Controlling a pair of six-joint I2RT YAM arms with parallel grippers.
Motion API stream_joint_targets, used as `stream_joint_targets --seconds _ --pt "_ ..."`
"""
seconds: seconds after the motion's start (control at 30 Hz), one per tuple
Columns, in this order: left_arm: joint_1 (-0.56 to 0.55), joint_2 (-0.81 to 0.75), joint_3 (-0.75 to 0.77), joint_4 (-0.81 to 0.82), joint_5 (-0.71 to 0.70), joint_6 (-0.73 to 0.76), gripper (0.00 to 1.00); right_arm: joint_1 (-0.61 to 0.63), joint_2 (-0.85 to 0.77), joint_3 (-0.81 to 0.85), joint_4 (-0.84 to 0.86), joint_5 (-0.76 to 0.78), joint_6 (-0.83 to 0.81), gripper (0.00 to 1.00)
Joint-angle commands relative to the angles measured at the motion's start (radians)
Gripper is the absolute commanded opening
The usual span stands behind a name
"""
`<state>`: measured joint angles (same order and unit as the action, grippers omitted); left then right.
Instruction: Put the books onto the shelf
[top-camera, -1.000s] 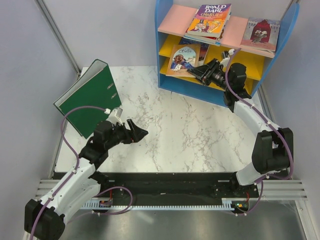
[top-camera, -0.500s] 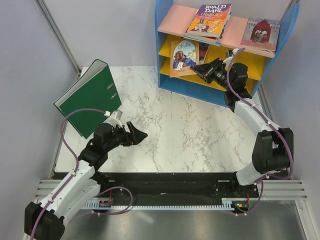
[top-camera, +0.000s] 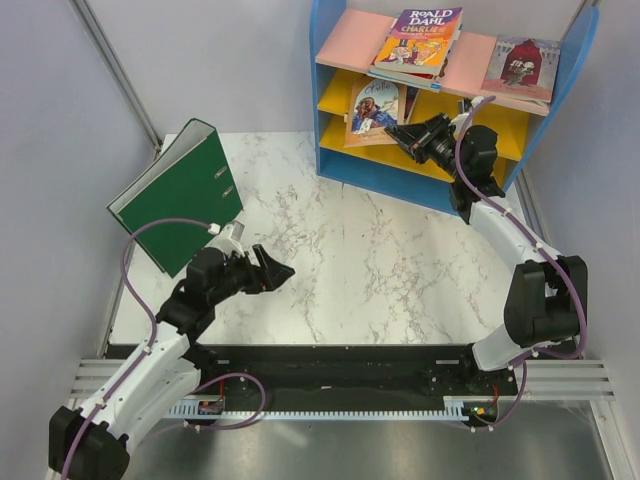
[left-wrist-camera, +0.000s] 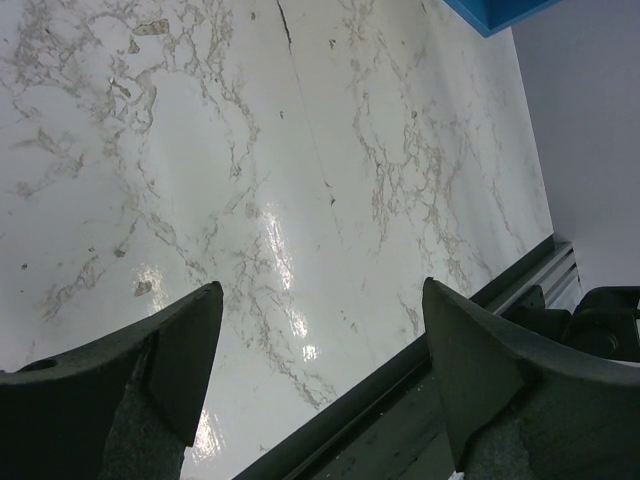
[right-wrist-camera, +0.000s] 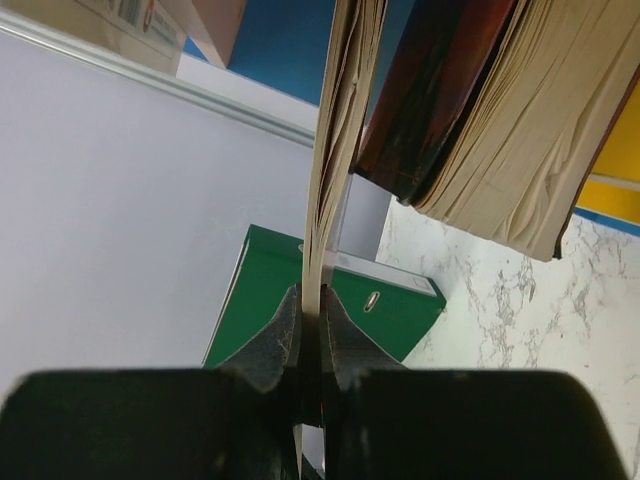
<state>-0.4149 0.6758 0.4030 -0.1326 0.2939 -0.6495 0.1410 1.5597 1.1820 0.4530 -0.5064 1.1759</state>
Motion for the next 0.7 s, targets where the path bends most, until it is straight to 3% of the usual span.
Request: stream_joint_targets --seconds 0.0,0.67 --pt "-0.002 -0.018 -0.006 0.004 0.008 -0.009 0.87 -0.014 -0.003 0.022 0.088 0.046 0.021 0.0" --pt "-0.002 -0.055 -0.024 -0.016 0.01 -0.013 0.87 -0.021 0.103 0.128 0.148 0.112 0.113 0.04"
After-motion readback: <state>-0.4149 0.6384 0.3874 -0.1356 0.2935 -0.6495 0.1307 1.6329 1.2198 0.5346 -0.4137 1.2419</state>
